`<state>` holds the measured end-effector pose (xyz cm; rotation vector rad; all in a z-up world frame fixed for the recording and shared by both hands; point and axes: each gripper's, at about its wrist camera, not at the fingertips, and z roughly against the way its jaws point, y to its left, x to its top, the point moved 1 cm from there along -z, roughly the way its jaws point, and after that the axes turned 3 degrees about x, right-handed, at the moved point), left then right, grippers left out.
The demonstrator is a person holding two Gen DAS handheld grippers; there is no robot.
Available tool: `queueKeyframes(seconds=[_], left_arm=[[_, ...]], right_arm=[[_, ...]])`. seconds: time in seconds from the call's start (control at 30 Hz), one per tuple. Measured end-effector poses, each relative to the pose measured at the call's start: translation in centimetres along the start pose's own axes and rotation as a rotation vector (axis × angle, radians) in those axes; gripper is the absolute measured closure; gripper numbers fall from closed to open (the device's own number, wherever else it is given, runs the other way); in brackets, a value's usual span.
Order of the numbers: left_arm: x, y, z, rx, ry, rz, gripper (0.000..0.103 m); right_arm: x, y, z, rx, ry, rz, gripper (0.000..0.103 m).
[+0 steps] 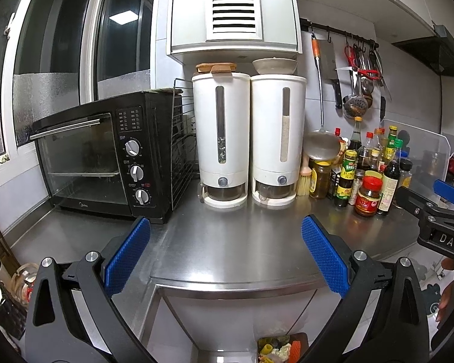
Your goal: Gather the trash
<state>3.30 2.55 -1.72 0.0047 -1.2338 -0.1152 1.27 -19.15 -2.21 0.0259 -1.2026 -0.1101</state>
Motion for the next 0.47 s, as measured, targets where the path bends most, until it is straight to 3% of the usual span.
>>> queueKeyframes(seconds=[0.47], left_arm=[[0.16,0.17,-0.17,-0.007,0.009,-0.001,0.008]], right_arm=[[-0.13,0.59,-0.05,0.002,0.004,0.005,0.003]])
